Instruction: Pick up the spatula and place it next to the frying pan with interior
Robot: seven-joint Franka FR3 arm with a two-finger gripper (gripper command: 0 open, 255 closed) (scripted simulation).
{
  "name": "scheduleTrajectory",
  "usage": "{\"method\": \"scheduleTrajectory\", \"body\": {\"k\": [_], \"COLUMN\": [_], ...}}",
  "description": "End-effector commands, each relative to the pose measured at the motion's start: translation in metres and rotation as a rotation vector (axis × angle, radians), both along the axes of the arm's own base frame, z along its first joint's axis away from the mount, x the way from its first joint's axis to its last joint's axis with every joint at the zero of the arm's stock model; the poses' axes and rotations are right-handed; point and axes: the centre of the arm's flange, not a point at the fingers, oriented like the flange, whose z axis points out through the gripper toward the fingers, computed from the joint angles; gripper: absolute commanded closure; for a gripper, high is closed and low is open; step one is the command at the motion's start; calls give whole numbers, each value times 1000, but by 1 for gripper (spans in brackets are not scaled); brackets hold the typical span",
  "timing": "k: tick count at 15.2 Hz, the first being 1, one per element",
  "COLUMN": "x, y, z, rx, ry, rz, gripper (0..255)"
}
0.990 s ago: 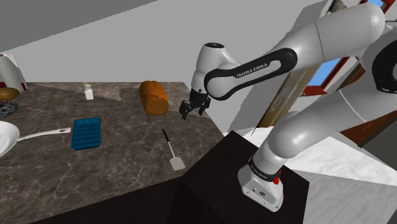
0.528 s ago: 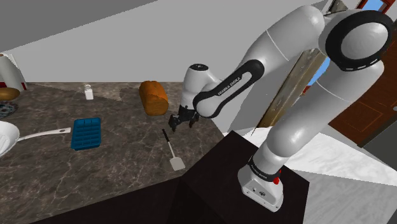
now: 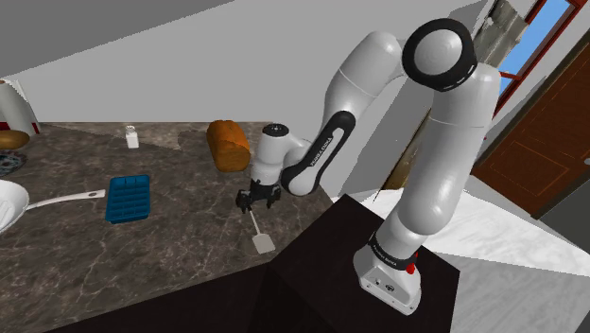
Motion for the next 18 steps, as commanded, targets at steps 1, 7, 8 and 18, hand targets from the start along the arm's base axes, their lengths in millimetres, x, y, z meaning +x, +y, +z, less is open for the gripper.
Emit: {"method": "scheduleTrajectory", "body": {"k": [1, 7, 8, 18], "x": [1, 3, 3, 3], "y": [2, 1, 1, 1], "z": [-12, -41, -41, -41], "rx": [0, 0, 0, 0], "ry": [-1, -1, -1, -1], "rz": [-5, -5, -5, -5], "gripper": [0, 0, 0, 255]}}
